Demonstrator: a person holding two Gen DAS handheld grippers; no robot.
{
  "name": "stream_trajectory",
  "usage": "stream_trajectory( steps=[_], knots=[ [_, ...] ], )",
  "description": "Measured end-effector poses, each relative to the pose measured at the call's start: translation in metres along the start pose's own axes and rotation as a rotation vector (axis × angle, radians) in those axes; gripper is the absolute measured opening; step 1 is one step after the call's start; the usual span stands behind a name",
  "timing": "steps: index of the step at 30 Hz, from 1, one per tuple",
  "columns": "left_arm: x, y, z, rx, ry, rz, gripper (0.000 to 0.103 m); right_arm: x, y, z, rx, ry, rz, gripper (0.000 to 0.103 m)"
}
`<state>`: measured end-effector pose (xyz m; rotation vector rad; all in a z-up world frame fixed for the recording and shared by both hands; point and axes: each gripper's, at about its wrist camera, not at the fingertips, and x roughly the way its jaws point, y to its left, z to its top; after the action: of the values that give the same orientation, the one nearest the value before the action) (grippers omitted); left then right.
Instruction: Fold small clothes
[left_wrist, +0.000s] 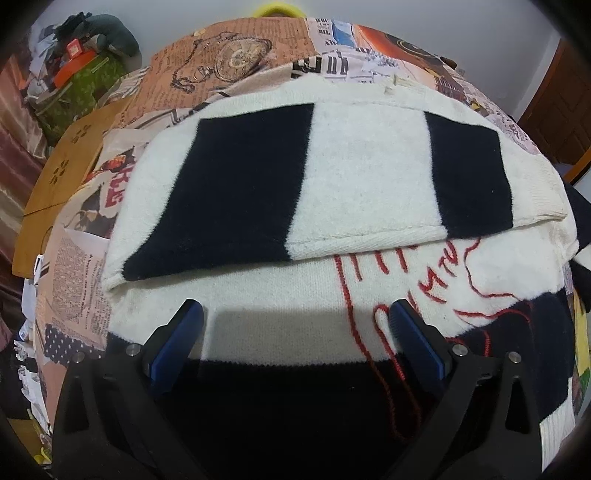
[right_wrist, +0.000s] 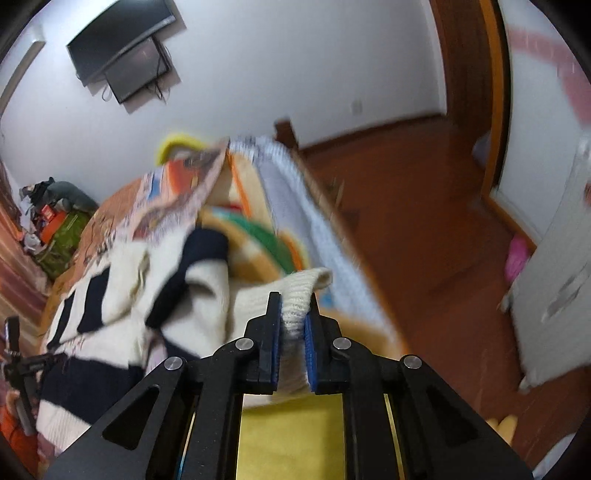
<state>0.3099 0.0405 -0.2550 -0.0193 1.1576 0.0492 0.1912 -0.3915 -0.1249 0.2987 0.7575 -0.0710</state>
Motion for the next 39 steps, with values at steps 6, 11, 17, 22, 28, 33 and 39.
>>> stream_trajectory(
  steps=[6,11,17,22,28,33,39],
  knots=[
    [-0.031,0.002,0.007,0.023,-0.096,0.012,0.102,-0.036,0.038,0.051,-0.084,-0.132,0.032,0.008],
    [-0.064,0.009,0.013,0.016,-0.187,-0.015,0.102,-0.060,0.091,0.092,-0.188,-0.234,0.091,0.002],
    [-0.085,0.023,0.010,-0.016,-0.248,-0.047,0.102,-0.075,0.172,0.120,-0.350,-0.304,0.158,0.002],
    [-0.081,0.034,0.003,-0.032,-0.230,-0.063,0.102,-0.043,0.194,0.098,-0.388,-0.229,0.185,0.002],
    [-0.071,0.043,-0.002,-0.037,-0.198,-0.043,0.102,-0.007,0.148,0.055,-0.245,-0.064,0.193,0.014],
    [-0.061,0.043,-0.001,-0.075,-0.162,-0.050,0.102,0.006,0.090,0.025,-0.132,0.001,0.120,0.045],
    [-0.058,0.021,0.004,-0.071,-0.148,-0.046,0.102,0.025,0.010,0.000,0.093,0.089,0.088,0.047]
  ],
)
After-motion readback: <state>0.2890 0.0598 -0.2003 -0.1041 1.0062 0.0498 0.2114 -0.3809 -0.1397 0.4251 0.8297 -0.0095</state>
